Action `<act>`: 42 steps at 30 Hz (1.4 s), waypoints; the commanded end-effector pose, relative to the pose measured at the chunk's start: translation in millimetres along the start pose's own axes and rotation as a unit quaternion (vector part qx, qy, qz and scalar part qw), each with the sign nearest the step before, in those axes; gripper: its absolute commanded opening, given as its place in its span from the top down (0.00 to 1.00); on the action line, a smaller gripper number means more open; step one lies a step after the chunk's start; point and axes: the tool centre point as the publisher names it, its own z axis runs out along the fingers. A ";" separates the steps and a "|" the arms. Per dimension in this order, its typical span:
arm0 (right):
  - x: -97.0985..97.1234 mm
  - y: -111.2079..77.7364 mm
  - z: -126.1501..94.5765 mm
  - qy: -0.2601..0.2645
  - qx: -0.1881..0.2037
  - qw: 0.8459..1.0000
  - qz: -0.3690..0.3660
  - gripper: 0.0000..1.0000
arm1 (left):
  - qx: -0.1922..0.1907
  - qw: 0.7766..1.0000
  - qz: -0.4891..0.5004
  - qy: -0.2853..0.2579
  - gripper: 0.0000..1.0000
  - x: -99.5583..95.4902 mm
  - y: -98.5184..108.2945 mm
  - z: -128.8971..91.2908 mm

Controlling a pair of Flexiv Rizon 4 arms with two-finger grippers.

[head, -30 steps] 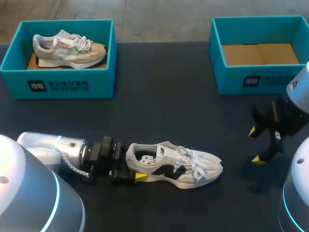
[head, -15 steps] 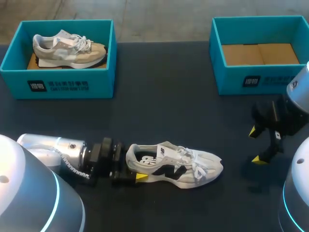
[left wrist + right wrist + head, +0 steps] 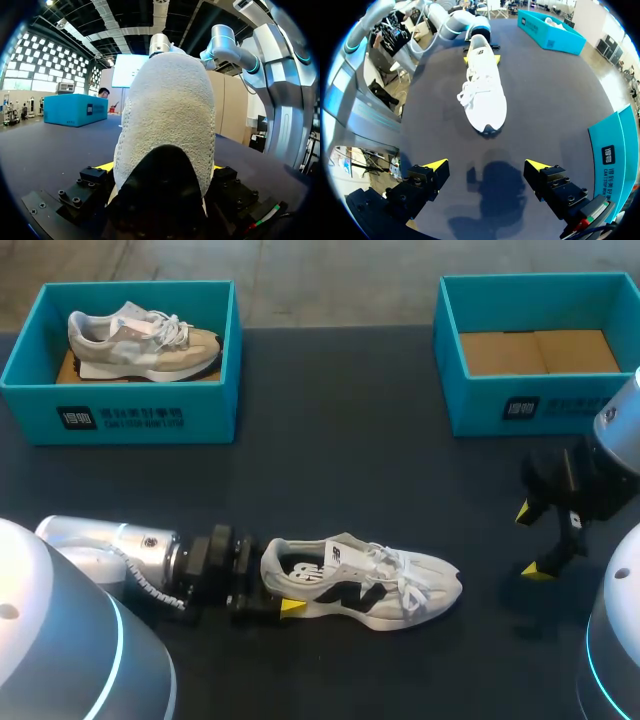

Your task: Take the shoe out of the shoebox, open the shoe tongue, remove and reinsert the insole, then place the shoe into the shoebox

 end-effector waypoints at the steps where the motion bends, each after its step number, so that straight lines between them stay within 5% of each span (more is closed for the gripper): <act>1: 1.7 -0.4 -0.4 -0.001 0.000 1.000 0.000 0.00 | 0.000 1.000 -0.001 0.000 1.00 3.7 4.8 0.8; 10: -13.3 40.6 12.1 0.007 0.055 0.998 0.007 0.00 | 0.000 1.000 -0.001 0.000 1.00 3.7 4.8 0.8; 16: -16.1 69.1 16.0 -0.017 0.074 0.990 0.117 0.00 | 0.000 1.000 -0.001 0.000 1.00 3.7 4.8 0.8; 28: 13.6 129.1 3.5 -0.113 0.076 0.931 0.338 0.00 | 0.000 1.000 -0.001 0.000 1.00 3.7 4.8 0.8; 42: 22.8 135.1 -6.8 -0.101 0.063 0.940 0.321 0.00 | 0.000 1.000 -0.001 0.000 1.00 3.7 4.8 0.8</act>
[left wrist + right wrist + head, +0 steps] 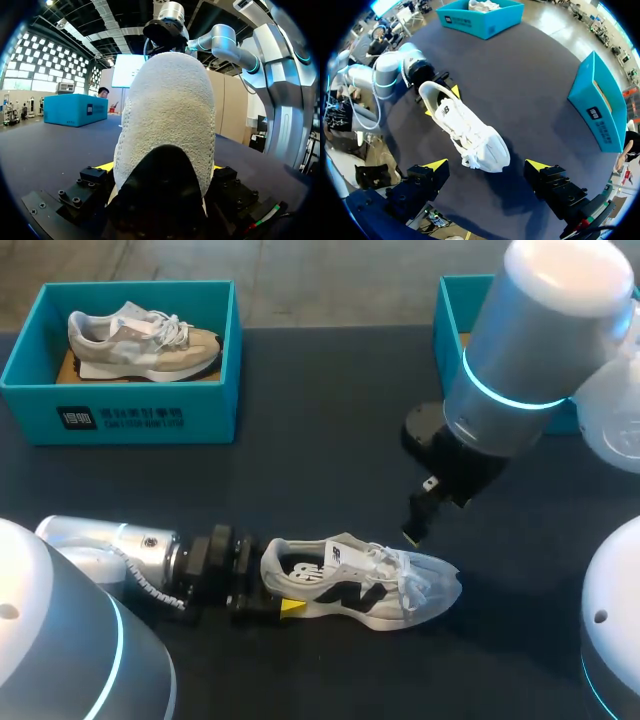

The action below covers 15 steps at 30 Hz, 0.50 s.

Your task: Take the shoe out of the shoebox, open the shoe tongue, remove and reinsert the insole, then place the shoe into the shoebox

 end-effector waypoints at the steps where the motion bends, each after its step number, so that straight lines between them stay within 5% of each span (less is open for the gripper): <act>1: -1.0 -3.9 1.1 0.002 -0.004 1.000 0.000 0.00 | 0.000 1.000 -0.001 0.000 1.00 3.6 4.9 0.7; 15: 71.1 40.5 7.9 -0.058 0.095 0.970 0.216 0.00 | 0.000 1.000 -0.001 0.000 1.00 3.6 4.9 0.7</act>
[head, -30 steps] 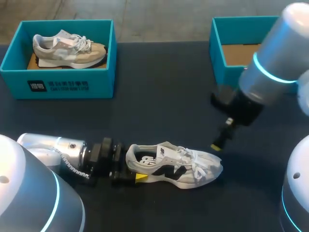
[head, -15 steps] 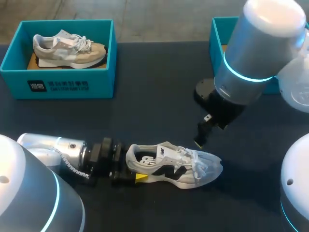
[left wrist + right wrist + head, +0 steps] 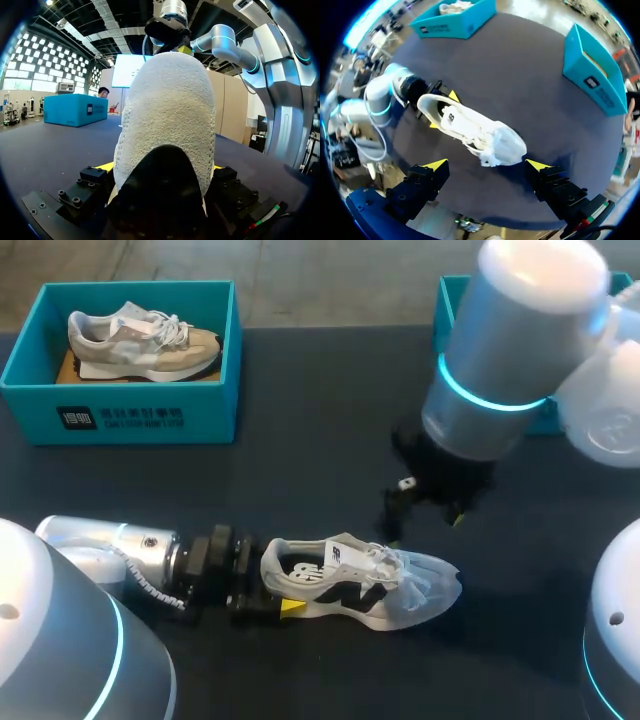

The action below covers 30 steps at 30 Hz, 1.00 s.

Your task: Take the shoe out of the shoebox, open the shoe tongue, remove and reinsert the insole, then place the shoe into the shoebox

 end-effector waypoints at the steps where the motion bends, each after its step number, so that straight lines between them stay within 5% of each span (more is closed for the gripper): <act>1: 46.3 24.9 9.1 -0.073 0.055 0.993 0.071 0.00 | 0.000 1.000 -0.001 0.000 1.00 3.6 4.9 0.8; 6: 74.3 23.4 20.0 -0.090 0.032 0.982 0.162 0.00 | 0.000 1.000 -0.001 0.000 1.00 3.6 4.9 0.8; 19: 74.3 23.4 20.0 -0.090 0.032 0.982 0.162 0.00 | 0.000 1.000 -0.001 0.000 1.00 3.6 4.9 0.8; 23: 96.3 38.4 30.0 -0.159 0.056 0.963 0.211 0.00 | 0.000 1.000 -0.001 0.000 1.00 3.6 4.9 0.8; 30: 107.6 49.3 43.9 -0.197 0.048 0.953 0.225 0.00 | 0.000 1.000 -0.001 0.000 1.00 3.6 4.9 0.8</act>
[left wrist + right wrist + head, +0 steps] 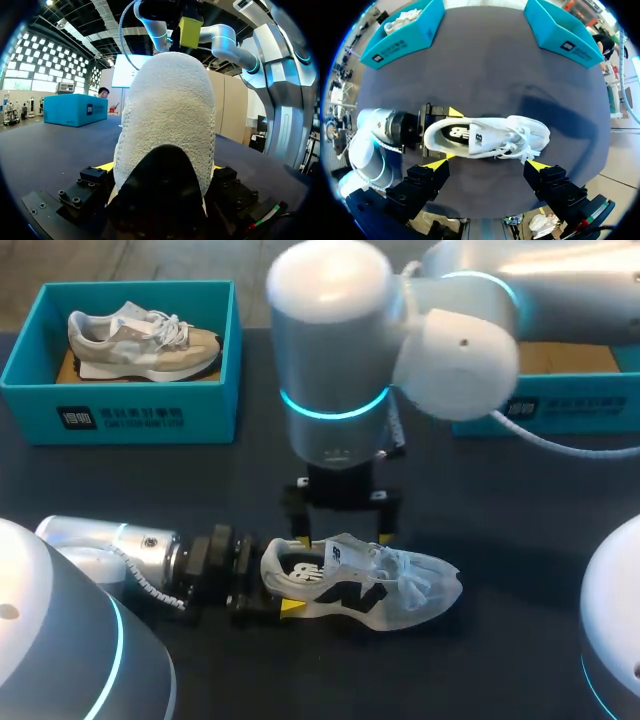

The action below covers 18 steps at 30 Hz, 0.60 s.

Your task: Take the shoe out of the shoebox, open the shoe tongue, remove and reinsert the insole, then place the shoe into the shoebox

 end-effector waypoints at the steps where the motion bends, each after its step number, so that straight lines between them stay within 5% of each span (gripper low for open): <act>1: 28.3 -2.7 9.6 -0.111 -0.007 0.994 0.018 0.00 | -0.001 1.000 -0.001 0.000 1.00 3.5 5.0 0.6; 18: 23.6 4.4 45.9 -0.127 -0.040 0.991 0.002 0.00 | -0.001 1.000 -0.001 0.000 1.00 3.5 5.0 0.6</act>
